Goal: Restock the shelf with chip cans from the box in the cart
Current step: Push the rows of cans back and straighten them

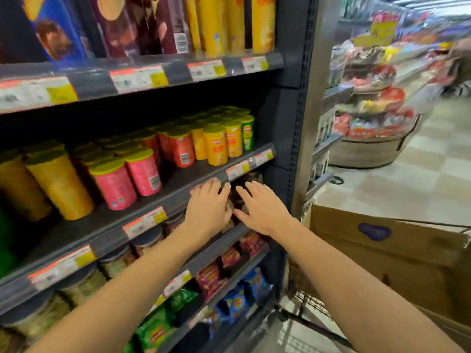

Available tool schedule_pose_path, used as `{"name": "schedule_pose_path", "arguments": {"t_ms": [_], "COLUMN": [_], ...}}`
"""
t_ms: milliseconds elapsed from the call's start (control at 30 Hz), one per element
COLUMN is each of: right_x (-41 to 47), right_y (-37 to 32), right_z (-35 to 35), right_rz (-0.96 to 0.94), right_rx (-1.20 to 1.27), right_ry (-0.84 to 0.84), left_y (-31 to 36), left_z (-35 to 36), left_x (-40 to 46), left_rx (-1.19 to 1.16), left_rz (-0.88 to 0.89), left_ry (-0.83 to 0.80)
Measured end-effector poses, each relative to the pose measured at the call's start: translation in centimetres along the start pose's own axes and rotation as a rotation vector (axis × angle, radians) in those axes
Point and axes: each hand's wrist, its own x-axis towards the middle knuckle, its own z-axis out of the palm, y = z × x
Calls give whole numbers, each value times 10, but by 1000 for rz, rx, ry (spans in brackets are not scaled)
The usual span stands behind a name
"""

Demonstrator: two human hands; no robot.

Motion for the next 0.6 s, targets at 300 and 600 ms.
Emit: {"name": "schedule_pose_path", "arguments": {"t_ms": [300, 600], "right_x": [56, 152], "right_y": [82, 170], "right_z": [11, -4], "right_rz": [22, -51], "right_rx": [27, 65], "right_ry": [50, 34], "left_y": [30, 13], "left_z": [38, 52], "left_x": [87, 188], "left_rx": [-61, -63], "left_rz": [-25, -69], "left_ry": [-13, 140]}}
